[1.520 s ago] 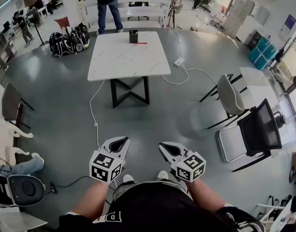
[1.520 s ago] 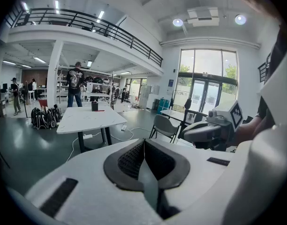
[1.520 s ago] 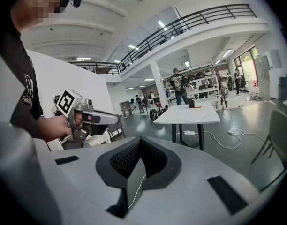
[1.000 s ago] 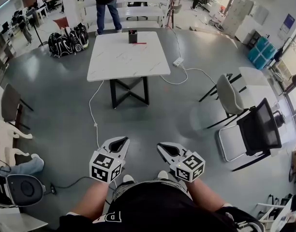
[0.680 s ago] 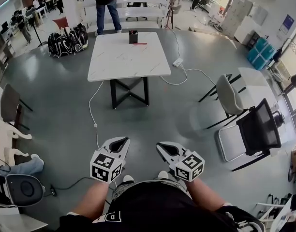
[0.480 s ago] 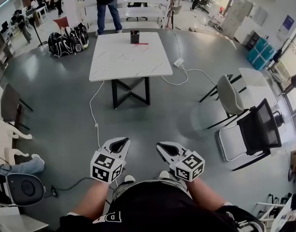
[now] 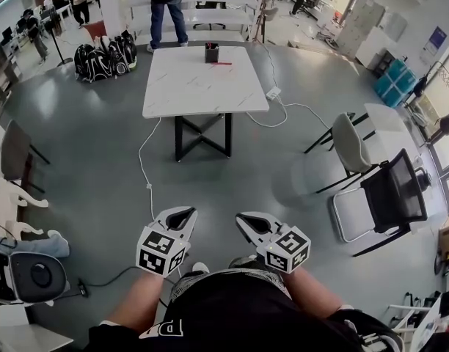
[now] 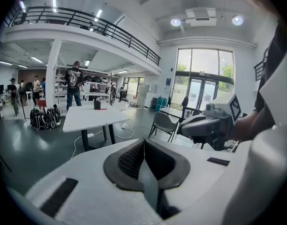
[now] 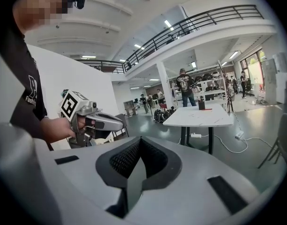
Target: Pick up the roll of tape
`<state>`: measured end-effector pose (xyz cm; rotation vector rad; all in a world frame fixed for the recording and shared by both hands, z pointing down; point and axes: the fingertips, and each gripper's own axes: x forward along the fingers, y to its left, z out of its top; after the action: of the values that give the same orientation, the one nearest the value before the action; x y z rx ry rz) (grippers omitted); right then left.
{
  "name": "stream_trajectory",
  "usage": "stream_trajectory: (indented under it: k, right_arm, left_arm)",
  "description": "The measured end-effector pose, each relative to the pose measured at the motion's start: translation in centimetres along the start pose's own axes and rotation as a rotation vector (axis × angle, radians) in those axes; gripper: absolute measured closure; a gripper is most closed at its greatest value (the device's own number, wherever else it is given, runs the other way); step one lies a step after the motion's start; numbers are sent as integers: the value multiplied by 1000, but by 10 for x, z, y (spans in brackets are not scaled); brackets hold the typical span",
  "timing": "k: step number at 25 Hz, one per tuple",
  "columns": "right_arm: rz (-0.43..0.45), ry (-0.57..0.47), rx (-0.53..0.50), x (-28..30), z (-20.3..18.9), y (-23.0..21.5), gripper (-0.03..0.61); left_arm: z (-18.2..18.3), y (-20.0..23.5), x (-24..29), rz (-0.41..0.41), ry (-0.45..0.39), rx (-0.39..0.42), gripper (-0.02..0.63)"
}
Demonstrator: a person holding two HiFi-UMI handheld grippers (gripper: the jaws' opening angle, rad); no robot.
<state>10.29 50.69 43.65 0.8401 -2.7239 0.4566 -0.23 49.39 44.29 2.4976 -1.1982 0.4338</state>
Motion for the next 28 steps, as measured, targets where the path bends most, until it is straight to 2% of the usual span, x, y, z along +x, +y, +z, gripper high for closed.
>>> stream_trajectory:
  k: [7,14,18,28]
  right_arm:
    - [3,17,3,9,-7,21,574]
    - [4,28,17,15,-11,16,574]
    - [13,23,25,25,-7,2,574]
    - [26,-7,56,61,24,-59,574]
  left_arm:
    - [-13,14,-16,5,4,-13,595]
    - [-18,13,-13,2,-5,-29,595]
    - [-22,24,-6,24,1,-45,595]
    - [-2,57,33,63,20,-70,595]
